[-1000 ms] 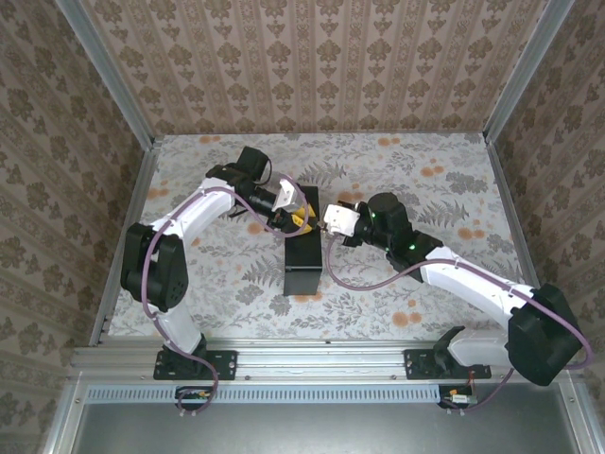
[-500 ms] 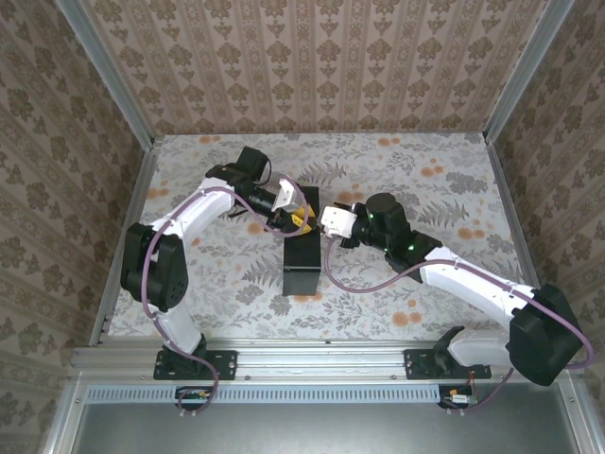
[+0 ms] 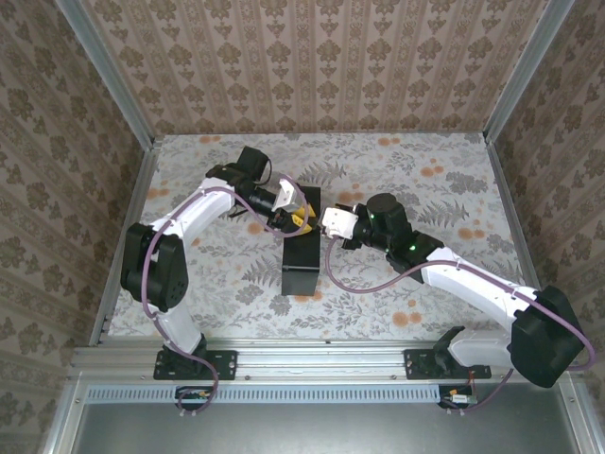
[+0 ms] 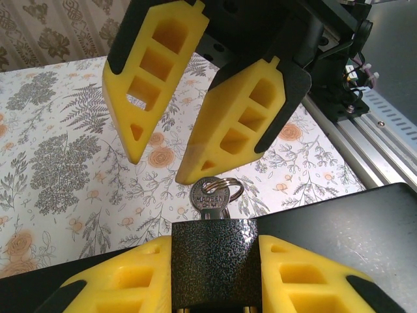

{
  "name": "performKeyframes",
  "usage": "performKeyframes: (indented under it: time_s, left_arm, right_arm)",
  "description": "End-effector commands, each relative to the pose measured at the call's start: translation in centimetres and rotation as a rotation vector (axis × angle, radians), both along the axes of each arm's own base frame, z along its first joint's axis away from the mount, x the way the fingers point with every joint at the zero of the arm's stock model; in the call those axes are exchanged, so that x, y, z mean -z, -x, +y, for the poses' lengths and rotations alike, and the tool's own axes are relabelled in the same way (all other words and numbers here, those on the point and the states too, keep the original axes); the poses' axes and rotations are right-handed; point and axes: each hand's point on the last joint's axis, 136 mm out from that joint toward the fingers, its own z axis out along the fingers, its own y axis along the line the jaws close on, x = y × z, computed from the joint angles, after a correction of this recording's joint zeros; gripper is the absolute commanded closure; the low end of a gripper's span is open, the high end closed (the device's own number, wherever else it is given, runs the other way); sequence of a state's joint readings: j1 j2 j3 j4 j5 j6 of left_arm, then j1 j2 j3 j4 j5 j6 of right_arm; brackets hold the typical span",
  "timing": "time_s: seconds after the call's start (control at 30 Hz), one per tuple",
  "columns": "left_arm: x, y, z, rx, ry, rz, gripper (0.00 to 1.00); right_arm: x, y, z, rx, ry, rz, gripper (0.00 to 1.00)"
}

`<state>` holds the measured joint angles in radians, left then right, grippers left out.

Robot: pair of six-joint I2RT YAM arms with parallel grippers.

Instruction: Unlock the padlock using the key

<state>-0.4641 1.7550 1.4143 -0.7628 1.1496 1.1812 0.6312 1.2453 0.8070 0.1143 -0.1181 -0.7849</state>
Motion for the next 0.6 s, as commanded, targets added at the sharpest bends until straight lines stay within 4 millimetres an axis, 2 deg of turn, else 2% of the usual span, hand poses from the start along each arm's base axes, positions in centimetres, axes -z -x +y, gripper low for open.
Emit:
performKeyframes:
  time_s: [0.0,0.13,0.47,0.57]
  left_arm:
    - [-3.1,0.0,-0.5,0.038,0.108,-0.025,0.91]
    - [-3.2,0.1,-0.5,0.039,0.111,-0.022,0.91]
    - [-3.2,0.0,-0.6,0.042,0.115,-0.018,0.91]
    - [-3.2,0.0,-0.6,0.043,0.115,-0.016,0.91]
  right_arm:
    - [-0.8,0.8,0.5,-0.030,-0.028,0.008,0.72]
    - [-0.7,0.9,0.9,-0.043,-0.016,0.002,0.71]
    - [-1.7,1.7,2.5,-0.092,-0.049,-0.003,0.71]
    - [-1.4,1.9,2.7,-0.099,-0.042,0.005,0.72]
